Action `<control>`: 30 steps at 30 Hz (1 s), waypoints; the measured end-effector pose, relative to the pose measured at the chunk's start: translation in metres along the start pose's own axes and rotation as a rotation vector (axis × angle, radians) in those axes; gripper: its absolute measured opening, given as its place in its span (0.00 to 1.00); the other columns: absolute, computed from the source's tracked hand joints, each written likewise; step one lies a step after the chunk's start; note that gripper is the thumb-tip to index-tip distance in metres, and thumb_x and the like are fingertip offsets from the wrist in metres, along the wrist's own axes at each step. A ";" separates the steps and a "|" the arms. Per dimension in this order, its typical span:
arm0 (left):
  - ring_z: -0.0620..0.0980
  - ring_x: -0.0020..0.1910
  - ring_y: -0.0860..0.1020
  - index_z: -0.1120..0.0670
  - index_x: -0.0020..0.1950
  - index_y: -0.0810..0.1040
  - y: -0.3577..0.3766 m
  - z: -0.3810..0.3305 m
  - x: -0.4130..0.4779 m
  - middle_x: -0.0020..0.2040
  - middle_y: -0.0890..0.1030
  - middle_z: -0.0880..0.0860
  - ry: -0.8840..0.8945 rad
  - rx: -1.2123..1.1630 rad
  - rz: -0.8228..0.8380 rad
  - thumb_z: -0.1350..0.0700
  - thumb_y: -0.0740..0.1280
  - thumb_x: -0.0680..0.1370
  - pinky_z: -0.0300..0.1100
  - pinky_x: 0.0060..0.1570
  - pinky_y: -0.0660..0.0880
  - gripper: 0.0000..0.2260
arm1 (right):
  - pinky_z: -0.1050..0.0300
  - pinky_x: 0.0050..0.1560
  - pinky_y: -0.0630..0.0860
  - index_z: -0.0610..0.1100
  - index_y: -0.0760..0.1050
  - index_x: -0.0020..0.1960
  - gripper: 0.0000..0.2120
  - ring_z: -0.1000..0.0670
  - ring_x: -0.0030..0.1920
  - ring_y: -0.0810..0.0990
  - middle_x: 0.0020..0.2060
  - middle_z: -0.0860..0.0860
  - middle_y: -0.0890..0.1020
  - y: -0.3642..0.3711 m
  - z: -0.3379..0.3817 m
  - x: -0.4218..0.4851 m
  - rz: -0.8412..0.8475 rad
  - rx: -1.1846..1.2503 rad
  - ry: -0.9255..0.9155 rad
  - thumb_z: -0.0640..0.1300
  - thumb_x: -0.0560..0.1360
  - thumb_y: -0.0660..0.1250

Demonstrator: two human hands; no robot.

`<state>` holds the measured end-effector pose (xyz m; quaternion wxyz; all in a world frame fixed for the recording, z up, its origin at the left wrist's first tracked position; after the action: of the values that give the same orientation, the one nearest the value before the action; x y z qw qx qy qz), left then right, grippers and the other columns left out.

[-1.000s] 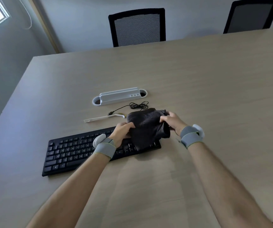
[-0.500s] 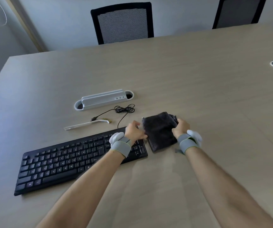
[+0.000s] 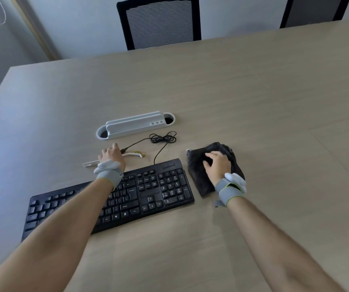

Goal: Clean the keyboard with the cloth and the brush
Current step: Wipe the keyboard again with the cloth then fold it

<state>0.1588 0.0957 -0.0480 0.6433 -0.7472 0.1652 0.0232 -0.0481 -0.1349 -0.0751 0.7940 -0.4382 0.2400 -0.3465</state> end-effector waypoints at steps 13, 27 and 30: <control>0.63 0.48 0.80 0.67 0.51 0.80 -0.048 -0.047 -0.013 0.47 0.82 0.67 0.387 -0.395 -0.239 0.70 0.65 0.73 0.50 0.53 0.75 0.09 | 0.49 0.69 0.61 0.45 0.71 0.69 0.18 0.46 0.70 0.66 0.70 0.48 0.70 0.007 0.001 -0.003 0.041 -0.093 -0.008 0.44 0.80 0.58; 0.62 0.52 0.79 0.64 0.51 0.81 0.047 -0.216 -0.014 0.54 0.81 0.64 0.526 -0.285 0.163 0.69 0.62 0.73 0.48 0.53 0.77 0.11 | 0.32 0.71 0.50 0.53 0.53 0.76 0.22 0.46 0.77 0.45 0.77 0.53 0.52 0.008 -0.018 -0.014 0.343 -0.277 -0.072 0.47 0.83 0.47; 0.62 0.51 0.79 0.62 0.52 0.81 0.055 -0.212 -0.011 0.54 0.80 0.63 0.457 -0.296 0.172 0.69 0.61 0.73 0.46 0.50 0.76 0.12 | 0.31 0.70 0.49 0.53 0.53 0.76 0.22 0.45 0.77 0.45 0.77 0.52 0.50 0.009 -0.016 -0.013 0.385 -0.286 -0.075 0.46 0.83 0.48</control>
<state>0.0956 -0.1142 -0.0615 0.4690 -0.8020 0.3638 -0.0675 -0.0644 -0.1296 -0.0901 0.7837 -0.5047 0.3360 -0.1346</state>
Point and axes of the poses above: each hand's wrist, its own x-axis towards the middle knuckle, its own y-axis out of the palm, z = x × y, the point moved 4 cm from there along x, towards the middle knuckle
